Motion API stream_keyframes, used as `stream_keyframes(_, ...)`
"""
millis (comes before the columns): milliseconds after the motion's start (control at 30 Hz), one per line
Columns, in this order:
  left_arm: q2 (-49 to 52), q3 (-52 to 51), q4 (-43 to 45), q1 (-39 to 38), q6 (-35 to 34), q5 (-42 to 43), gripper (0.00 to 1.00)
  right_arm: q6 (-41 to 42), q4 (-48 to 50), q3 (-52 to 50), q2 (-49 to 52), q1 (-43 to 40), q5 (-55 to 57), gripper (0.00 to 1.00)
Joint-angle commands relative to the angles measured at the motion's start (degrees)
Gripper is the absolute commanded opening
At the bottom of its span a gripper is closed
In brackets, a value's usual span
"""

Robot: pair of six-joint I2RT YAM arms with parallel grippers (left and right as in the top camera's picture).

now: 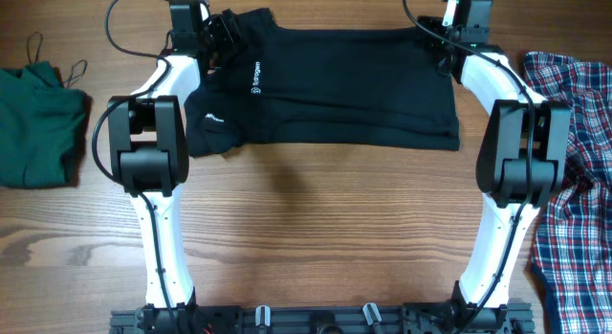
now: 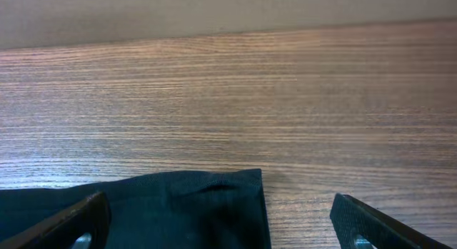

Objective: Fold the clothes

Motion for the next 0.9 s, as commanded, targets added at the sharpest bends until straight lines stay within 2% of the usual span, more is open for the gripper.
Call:
stream_keyframes(0, 0.7, 1.1, -0.8, -0.3, 1.9, -1.8, 0.63, 2.8, -0.1, 0.2, 3.7, -0.3, 0.3, 0.99)
stream_keyframes(67, 0.7, 1.1, -1.2, -0.3, 3.2, -1.8, 0.60, 5.1, -0.2, 0.2, 4.2, -0.3, 0.3, 0.99)
stream_keyframes(133, 0.7, 1.1, -3.0, -0.3, 6.3, -5.2, 0.68, 6.4, -0.1, 0.2, 4.2, -0.3, 0.2, 0.99)
stream_keyframes(233, 0.7, 1.1, -4.7, -0.3, 9.2, -5.7, 0.69, 6.6, -0.3, 0.2, 4.2, -0.3, 0.2, 0.99)
stream_keyframes(267, 0.7, 1.1, -5.2, -0.3, 9.2, -5.7, 0.66, 6.6, -0.4, 0.2, 4.2, -0.3, 0.1, 1.00)
stream_keyframes(300, 0.8, 1.1, -5.8, -0.3, 9.2, -5.7, 0.59, 6.6, -0.7, 0.2, 4.2, -0.3, 0.1, 0.99)
stream_keyframes(433, 1.7, 1.1, -6.0, -0.3, 9.4, -5.6, 0.55, 6.6, -1.4, 0.2, 4.2, -0.3, 0.2, 1.00)
stream_keyframes(467, 2.3, 1.1, -6.0, -0.3, 9.4, -5.4, 0.52, 6.5, -1.6, 0.2, 4.2, -0.3, 0.2, 0.99)
stream_keyframes(533, 3.5, 1.1, -6.5, -0.3, 9.4, -5.4, 0.43, 6.5, -1.8, 0.2, 4.2, -0.3, 0.1, 1.00)
stream_keyframes(600, 3.3, 1.1, -8.2, -0.4, 9.4, -5.4, 0.28, 6.4, -2.3, 0.2, 4.2, -0.3, 0.2, 0.99)
stream_keyframes(667, 2.7, 2.6, -11.4, -1.2, 9.4, -5.5, 0.18, 6.5, -3.3, 0.2, 4.2, -0.3, 0.1, 0.99)
stream_keyframes(867, 2.7, 10.0, -26.3, -2.6, 10.9, -11.9, 0.16, 4.1, -6.3, 0.2, 3.4, -0.3, -0.6, 0.99)
